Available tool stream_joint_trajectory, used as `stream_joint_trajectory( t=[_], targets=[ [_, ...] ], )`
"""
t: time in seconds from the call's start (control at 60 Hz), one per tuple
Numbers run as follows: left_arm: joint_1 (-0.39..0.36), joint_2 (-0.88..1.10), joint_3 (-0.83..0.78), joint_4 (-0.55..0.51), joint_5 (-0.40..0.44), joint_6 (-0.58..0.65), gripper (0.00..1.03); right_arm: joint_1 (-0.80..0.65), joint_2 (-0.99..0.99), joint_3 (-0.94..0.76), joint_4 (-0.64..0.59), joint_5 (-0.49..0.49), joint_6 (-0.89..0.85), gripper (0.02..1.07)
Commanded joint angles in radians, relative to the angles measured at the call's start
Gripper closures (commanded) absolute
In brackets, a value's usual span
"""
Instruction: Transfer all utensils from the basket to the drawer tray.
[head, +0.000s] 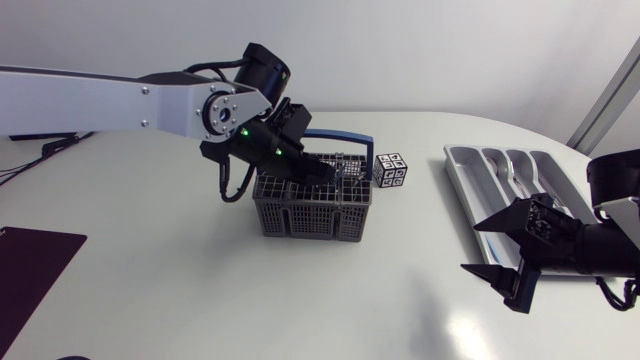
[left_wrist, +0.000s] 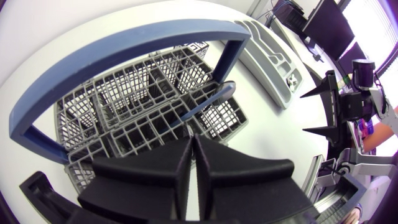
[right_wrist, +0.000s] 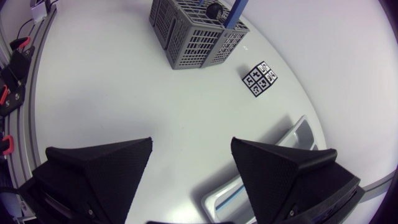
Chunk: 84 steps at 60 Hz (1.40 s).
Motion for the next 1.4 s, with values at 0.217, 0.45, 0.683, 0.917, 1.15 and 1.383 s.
stream_joint_trajectory(
  t=[0.217,0.45,0.683,0.917,1.15,1.383],
  targets=[
    [0.023,-0.072,-0.011,0.003,0.029,-0.012,1.00,0.044,-0.044,-0.035,0.001,0.029,0.045,0.16],
    [0.061,-0.109,-0.028,0.003,0.109,-0.029,1.00,0.068,-0.067,-0.031,-0.007,0.043,0.057,0.15],
    [0.093,-0.175,-0.056,0.003,0.166,-0.026,1.00,0.111,-0.080,-0.005,-0.026,0.049,0.105,0.15],
    [0.098,-0.287,-0.096,0.005,0.203,0.008,1.00,0.180,-0.103,0.038,-0.045,0.049,0.197,0.15],
    [0.064,-0.397,-0.157,0.019,0.255,0.069,1.00,0.275,-0.132,0.100,-0.072,0.025,0.324,0.15],
    [-0.020,-0.419,-0.209,0.017,0.330,0.140,1.00,0.387,-0.132,0.133,-0.063,-0.027,0.451,0.15]
  ],
)
